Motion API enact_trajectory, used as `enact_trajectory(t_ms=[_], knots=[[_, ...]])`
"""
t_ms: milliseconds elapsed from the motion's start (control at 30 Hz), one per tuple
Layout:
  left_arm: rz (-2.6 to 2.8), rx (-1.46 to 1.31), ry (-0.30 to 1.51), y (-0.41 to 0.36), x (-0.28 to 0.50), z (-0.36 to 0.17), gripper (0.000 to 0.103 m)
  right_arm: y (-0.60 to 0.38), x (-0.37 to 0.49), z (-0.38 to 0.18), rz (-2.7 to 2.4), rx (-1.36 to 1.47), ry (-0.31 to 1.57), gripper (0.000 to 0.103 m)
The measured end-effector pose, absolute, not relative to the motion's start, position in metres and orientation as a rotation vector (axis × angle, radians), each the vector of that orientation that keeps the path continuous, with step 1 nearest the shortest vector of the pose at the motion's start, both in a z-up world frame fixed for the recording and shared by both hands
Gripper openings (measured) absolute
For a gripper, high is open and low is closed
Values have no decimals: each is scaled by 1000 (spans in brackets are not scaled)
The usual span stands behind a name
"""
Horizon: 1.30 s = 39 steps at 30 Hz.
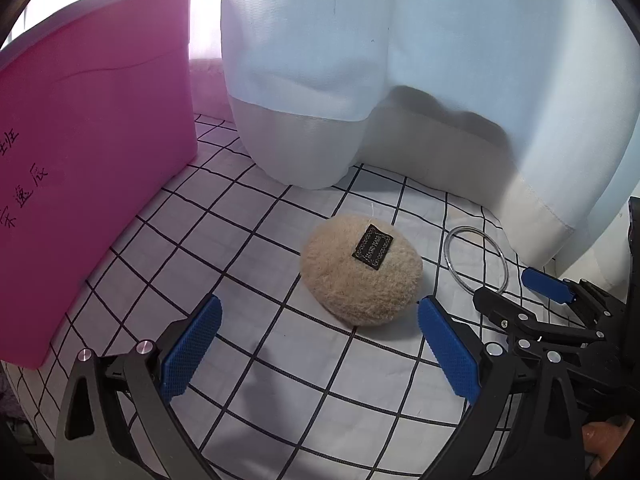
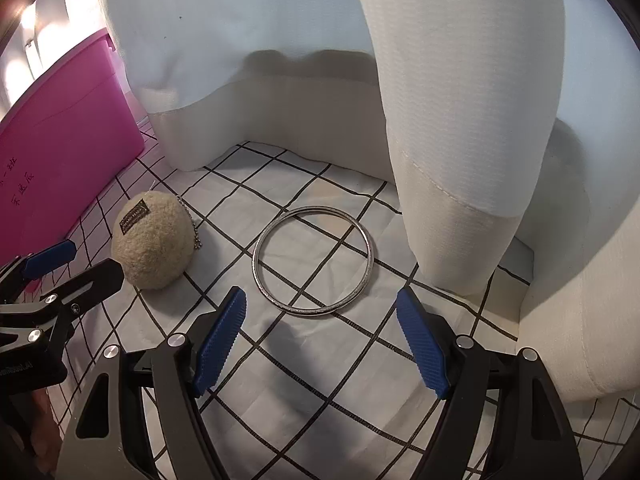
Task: Organize jewelry
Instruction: 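Move both tools away from the tub toward the pom-pom ball and silver ring, then grasp the beige pom-pom ball with the left tool while the right tool grasps the silver ring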
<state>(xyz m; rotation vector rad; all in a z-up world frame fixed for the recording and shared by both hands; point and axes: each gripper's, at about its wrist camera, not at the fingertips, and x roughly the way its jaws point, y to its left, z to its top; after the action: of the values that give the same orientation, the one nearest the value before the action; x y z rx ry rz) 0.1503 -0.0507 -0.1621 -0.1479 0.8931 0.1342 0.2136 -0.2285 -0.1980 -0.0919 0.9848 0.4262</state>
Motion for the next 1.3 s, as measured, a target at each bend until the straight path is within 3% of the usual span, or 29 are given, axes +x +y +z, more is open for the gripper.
enact_trajectory(t_ms=[433, 867, 1300], knots=[[120, -124, 928, -57, 169, -174, 97, -213, 223, -203, 393, -170, 964, 81], [74, -160, 950, -52, 196, -177, 96, -212, 249, -207, 362, -165, 988, 94], [49, -182, 942, -45, 216, -181, 96, -196, 263, -210, 333, -160, 976, 94]])
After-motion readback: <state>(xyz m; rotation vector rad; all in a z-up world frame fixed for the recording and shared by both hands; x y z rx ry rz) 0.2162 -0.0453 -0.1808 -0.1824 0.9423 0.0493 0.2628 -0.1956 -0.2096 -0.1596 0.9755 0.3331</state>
